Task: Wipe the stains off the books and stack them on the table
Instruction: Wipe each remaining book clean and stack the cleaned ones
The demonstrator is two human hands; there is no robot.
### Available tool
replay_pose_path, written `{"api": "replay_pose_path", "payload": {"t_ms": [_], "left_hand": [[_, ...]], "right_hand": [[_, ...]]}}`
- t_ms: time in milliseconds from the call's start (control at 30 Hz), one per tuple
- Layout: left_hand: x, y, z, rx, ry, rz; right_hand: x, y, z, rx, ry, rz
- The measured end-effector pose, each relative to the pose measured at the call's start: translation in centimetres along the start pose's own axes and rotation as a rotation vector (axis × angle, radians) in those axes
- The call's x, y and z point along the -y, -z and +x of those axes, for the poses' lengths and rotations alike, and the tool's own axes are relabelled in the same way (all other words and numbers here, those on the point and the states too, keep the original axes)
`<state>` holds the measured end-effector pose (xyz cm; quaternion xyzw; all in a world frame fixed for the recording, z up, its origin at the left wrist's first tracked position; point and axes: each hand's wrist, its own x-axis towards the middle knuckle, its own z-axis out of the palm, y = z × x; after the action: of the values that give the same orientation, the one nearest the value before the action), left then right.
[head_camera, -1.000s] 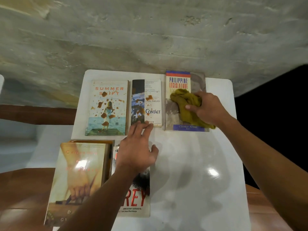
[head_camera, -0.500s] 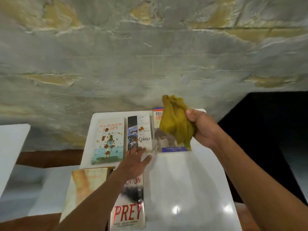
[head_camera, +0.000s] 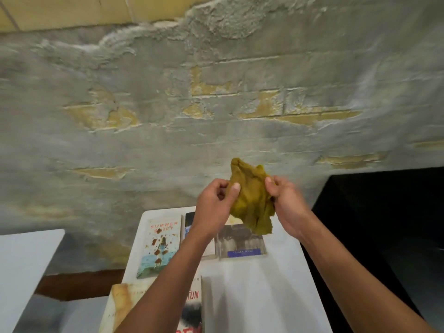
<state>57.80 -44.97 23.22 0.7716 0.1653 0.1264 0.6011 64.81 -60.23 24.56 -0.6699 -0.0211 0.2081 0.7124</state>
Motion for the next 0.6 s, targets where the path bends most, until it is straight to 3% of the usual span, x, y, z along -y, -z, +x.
{"api": "replay_pose_path", "payload": {"t_ms": [200,467,600], "left_hand": [[-3.6,-0.1,-0.9,-0.085,0.021,-0.143],[-7.8,0.9,-1.3,0.017,-0.063,-0.024],[-8.8,0.7,-1.5,0.110,-0.020,-0.037]], "right_hand": [[2.6,1.7,-1.4,-0.320,0.200,-0.325],[6.0,3.9,-2.5,-0.294,0.224,-0.222],[6.6,5.3,-3.0,-0.239,0.199,-0.153]]}}
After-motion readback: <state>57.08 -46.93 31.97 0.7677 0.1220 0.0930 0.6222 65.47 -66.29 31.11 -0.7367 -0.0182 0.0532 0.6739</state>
